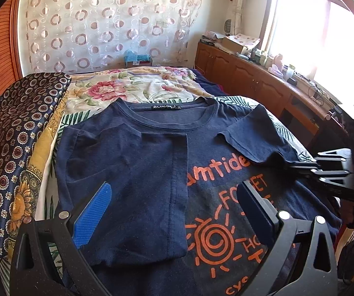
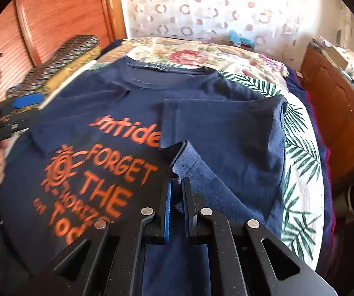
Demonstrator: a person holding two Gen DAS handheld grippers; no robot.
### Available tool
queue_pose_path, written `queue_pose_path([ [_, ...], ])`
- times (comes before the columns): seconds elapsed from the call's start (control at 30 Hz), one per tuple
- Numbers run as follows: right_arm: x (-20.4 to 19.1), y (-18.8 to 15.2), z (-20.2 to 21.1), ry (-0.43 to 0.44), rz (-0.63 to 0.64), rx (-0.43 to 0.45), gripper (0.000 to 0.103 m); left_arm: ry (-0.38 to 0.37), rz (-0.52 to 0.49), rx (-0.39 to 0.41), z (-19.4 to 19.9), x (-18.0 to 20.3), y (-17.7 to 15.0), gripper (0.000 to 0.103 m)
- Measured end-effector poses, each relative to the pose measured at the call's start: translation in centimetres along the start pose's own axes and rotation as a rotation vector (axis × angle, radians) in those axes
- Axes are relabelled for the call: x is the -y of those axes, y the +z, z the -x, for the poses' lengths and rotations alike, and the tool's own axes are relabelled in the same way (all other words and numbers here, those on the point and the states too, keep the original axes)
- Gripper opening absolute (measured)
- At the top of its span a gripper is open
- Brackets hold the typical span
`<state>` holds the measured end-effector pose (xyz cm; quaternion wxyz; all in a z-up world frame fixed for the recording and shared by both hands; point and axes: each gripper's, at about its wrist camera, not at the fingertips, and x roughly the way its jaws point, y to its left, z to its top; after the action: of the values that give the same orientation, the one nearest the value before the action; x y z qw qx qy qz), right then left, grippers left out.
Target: Fold small clothes
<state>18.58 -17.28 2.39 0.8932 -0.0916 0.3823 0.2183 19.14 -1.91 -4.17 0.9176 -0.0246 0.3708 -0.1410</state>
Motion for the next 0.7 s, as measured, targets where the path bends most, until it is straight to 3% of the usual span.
queue_pose_path([
  [0.4,0.8,-2.7,3.1,0.024,-0.002,-0.025,0.009,0.023,-0.002,-0.008,-0.2,-0.6,0.1,0.102],
  [0.5,1.3,-2.5,3.8,-0.005,-0.022,-0.014,0.031,0.044,-0.009,-0.019,-0.4,-1.6,0.7,0.102],
  [0.57,1.8,-2.3,4.6,0.008,-0.039,0.023,0.037,0.062,-0.021,-0.024,-0.5,-2.3,1.3,0.098],
  [0.63,2.3,-1.9,4.8,-0.009,-0.045,0.05,0.054,0.089,-0.038,-0.036,-0.9,-3.1,2.2,0.096],
  [0.7,3.2,-1.2,4.7,-0.046,-0.05,0.071,0.059,0.112,-0.041,-0.053,-1.5,-4.2,3.3,0.088],
])
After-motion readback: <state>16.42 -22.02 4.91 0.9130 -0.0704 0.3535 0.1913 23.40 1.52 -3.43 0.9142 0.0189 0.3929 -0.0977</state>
